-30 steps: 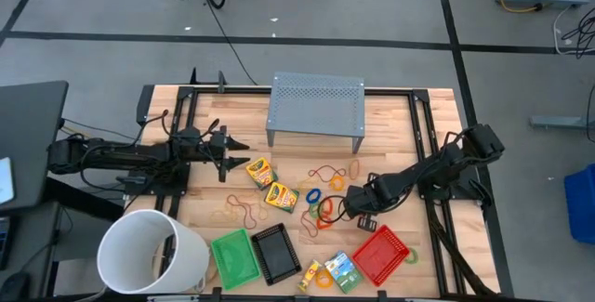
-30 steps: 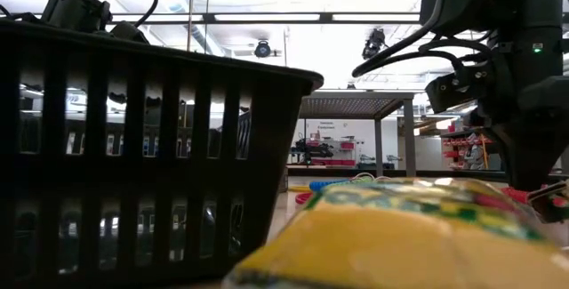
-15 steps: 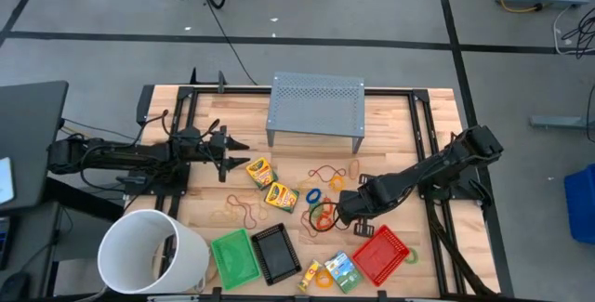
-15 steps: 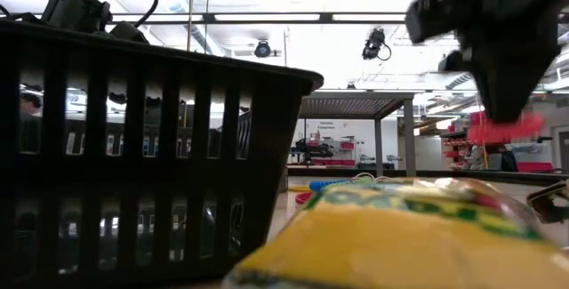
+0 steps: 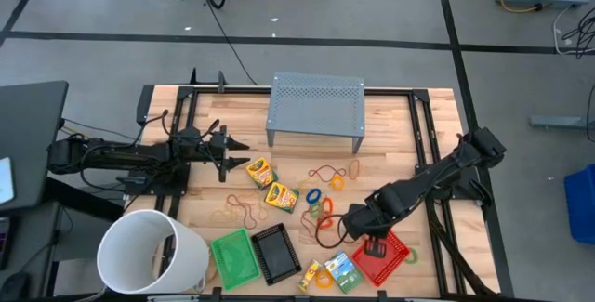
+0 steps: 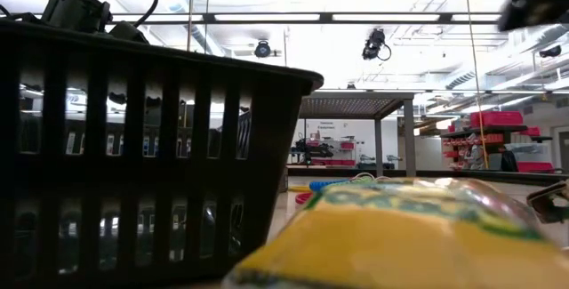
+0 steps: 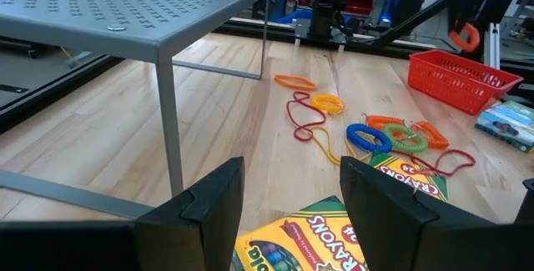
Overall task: Pick & Place Office Desk Supplies
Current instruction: Put the orange spring keychain into the red bin
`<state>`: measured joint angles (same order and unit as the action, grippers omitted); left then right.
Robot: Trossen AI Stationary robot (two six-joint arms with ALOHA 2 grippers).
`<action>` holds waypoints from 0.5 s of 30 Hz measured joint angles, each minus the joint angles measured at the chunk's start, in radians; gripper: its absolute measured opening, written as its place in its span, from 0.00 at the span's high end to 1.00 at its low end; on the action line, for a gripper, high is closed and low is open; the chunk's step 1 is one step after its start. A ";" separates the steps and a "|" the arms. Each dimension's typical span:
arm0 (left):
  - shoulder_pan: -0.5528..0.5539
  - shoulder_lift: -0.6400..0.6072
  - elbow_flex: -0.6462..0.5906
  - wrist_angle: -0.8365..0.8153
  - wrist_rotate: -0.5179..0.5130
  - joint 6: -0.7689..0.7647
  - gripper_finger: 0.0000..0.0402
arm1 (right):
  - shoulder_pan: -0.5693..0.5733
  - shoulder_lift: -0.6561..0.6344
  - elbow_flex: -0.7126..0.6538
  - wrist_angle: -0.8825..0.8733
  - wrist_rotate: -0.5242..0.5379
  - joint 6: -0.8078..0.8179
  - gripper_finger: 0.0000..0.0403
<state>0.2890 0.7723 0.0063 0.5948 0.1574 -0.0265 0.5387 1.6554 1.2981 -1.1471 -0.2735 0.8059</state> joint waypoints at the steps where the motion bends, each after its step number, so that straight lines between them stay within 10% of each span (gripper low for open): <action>1: 0.000 0.000 0.000 0.000 0.000 0.000 0.49 | 0.009 0.000 -0.017 0.022 -0.024 0.016 0.98; 15: 0.000 0.000 0.000 -0.001 0.000 0.010 0.49 | 0.083 0.000 -0.239 0.273 -0.126 0.264 0.91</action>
<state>0.2890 0.7723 0.0063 0.5941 0.1574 -0.0168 0.6216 1.6554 1.0595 -0.8741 -0.3992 1.0696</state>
